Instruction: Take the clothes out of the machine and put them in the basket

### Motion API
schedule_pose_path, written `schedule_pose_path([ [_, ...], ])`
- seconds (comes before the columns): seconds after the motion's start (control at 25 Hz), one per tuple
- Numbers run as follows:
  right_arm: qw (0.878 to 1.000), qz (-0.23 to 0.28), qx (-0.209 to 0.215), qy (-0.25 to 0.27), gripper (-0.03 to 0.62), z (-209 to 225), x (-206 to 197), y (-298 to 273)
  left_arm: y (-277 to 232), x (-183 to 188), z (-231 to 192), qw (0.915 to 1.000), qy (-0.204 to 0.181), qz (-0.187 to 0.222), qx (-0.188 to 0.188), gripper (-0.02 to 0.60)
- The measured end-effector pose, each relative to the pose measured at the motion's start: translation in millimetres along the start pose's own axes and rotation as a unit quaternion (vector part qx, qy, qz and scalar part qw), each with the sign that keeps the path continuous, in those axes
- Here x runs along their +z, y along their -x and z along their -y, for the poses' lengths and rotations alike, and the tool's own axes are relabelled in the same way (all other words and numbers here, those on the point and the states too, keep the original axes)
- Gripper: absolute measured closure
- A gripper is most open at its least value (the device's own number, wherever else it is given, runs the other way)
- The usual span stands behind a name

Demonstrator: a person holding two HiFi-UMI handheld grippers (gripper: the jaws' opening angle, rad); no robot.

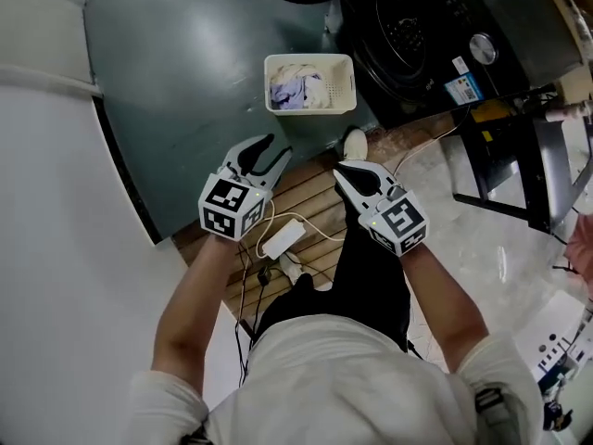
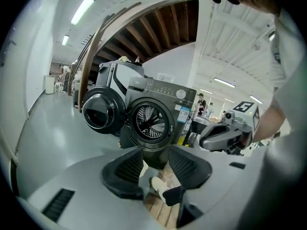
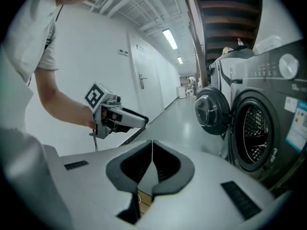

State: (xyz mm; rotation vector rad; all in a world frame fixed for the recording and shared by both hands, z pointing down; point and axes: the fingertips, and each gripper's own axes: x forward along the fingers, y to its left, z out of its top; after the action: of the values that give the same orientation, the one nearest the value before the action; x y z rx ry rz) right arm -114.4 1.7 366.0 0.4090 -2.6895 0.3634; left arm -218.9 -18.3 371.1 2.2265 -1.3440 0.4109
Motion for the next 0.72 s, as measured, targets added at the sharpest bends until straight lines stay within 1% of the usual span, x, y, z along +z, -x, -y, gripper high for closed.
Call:
schedule_pose_path([
  [0.12, 1.000, 0.015, -0.007, 0.002, 0.582, -21.9, 24.7, 27.1, 42.5, 10.1, 32.6, 0.9998, 0.001, 0.012, -0.015, 0.430],
  [0.2, 1.000, 0.029, -0.008, 0.002, 0.582, -37.8, 43.7, 45.3, 71.7, 19.0, 54.1, 0.9995, -0.007, 0.019, -0.025, 0.442],
  [0.4, 0.999, 0.049, 0.003, 0.013, 0.582, -89.2, 77.3, 84.2, 143.1, 31.0, 104.5, 0.9978, -0.026, 0.039, -0.047, 0.521],
  [0.52, 0.999, 0.048, 0.015, 0.021, 0.582, -124.2, 82.9, 104.0, 178.3, 27.9, 131.2, 0.9973, -0.027, 0.042, -0.053, 0.546],
  [0.6, 0.998, 0.050, 0.015, 0.023, 0.582, -143.7, 84.8, 118.7, 197.3, 25.5, 148.8, 0.9970, -0.025, 0.045, -0.058, 0.553],
  [0.72, 0.998, 0.054, 0.012, 0.011, 0.583, -166.3, 84.6, 138.2, 221.6, 19.4, 174.0, 0.9962, -0.023, 0.046, -0.070, 0.574],
])
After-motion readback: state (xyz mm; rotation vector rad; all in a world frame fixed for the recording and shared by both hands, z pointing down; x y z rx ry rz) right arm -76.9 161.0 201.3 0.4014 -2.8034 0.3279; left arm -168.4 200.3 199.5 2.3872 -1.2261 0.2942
